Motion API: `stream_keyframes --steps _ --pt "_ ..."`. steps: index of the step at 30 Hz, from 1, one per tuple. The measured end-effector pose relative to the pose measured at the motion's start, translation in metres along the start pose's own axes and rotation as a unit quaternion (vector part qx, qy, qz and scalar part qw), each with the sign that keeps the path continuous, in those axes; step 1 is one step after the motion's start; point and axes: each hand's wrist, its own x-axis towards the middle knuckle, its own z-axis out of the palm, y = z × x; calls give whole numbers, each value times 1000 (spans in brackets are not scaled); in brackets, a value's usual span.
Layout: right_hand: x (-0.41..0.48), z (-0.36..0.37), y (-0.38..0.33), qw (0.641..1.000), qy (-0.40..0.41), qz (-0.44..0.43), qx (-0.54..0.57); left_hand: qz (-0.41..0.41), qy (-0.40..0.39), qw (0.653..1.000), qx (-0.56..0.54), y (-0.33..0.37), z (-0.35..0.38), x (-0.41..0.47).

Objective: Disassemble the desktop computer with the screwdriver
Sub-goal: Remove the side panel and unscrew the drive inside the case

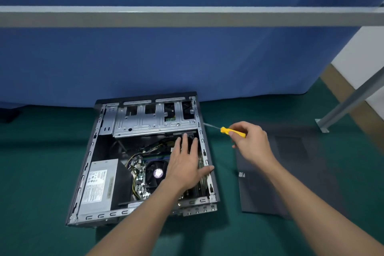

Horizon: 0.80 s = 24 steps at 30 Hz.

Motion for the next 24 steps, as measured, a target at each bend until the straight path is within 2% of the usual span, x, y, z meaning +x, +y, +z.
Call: stream_keyframes --steps 6,9,13,17,24 --pt "45 4 -21 999 1 -29 43 -107 -48 993 15 -5 -18 40" --pt "68 8 -27 995 -27 -95 2 -138 -73 987 37 -4 -23 55" --pt "95 15 -31 976 -82 -197 -46 -153 -113 980 61 -2 -25 66" --pt "110 22 -32 948 -124 -278 -88 -156 -117 978 70 -1 -25 67" --pt "117 29 -34 918 -170 -324 -156 -152 -127 973 117 0 -29 69"
